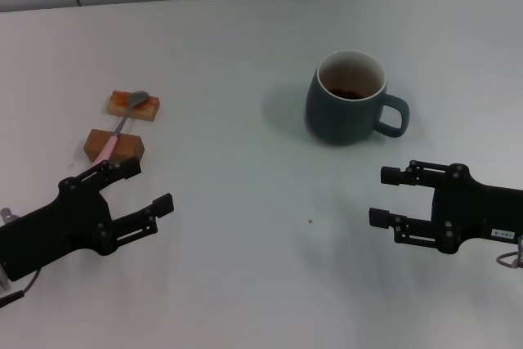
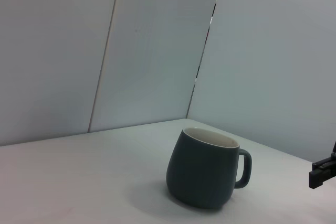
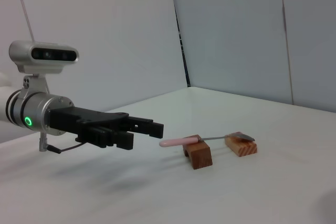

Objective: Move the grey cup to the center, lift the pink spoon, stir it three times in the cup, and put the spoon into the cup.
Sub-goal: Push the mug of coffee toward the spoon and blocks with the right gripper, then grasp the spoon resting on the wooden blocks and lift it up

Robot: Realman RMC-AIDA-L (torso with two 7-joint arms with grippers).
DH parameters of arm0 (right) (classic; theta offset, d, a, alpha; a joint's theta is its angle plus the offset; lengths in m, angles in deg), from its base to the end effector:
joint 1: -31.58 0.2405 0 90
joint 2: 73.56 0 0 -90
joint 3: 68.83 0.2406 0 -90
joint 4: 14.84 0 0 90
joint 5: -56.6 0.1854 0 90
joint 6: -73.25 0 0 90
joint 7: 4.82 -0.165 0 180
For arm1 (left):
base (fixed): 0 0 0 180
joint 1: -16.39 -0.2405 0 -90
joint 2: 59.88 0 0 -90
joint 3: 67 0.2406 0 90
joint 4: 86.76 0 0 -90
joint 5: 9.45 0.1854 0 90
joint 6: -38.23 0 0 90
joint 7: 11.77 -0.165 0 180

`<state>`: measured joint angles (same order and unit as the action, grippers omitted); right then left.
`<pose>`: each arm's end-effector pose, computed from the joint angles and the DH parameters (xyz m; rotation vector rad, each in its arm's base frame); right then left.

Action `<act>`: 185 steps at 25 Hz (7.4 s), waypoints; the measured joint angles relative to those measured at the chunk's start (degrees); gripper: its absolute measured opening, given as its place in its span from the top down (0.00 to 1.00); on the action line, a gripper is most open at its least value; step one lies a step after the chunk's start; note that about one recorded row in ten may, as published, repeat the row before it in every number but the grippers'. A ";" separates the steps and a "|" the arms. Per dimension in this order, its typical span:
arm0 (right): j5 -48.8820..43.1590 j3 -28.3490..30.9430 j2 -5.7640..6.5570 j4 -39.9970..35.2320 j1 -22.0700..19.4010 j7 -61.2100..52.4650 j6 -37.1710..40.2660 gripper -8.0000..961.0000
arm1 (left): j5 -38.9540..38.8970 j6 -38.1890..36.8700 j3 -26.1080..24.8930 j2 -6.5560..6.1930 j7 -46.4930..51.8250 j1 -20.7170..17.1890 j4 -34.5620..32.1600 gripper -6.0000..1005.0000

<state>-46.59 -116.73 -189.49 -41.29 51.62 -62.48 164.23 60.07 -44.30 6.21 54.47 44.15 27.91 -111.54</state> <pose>0.2707 0.2510 -0.0220 -2.7011 0.4778 0.7680 -0.2826 0.2383 -0.0234 -2.4687 -0.6468 -0.8796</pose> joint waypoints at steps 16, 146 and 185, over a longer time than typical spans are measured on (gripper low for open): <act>0.00 0.00 0.07 0.00 0.00 0.00 0.16 0.29 | 0.00 0.00 -0.09 0.00 -0.02 -0.09 -0.06 0.16; 8.73 17.16 -3.87 24.43 22.80 90.65 -35.16 0.90 | -0.04 1.28 -1.14 1.32 -0.65 0.70 -0.13 0.16; 8.20 17.90 -2.56 2.04 6.99 14.57 -9.80 0.90 | -0.20 0.76 -2.72 1.32 -0.90 0.35 -0.31 0.17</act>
<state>-38.39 -98.83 -192.05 -39.26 58.61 -47.91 154.42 59.87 -43.54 3.49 55.78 43.24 28.26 -111.85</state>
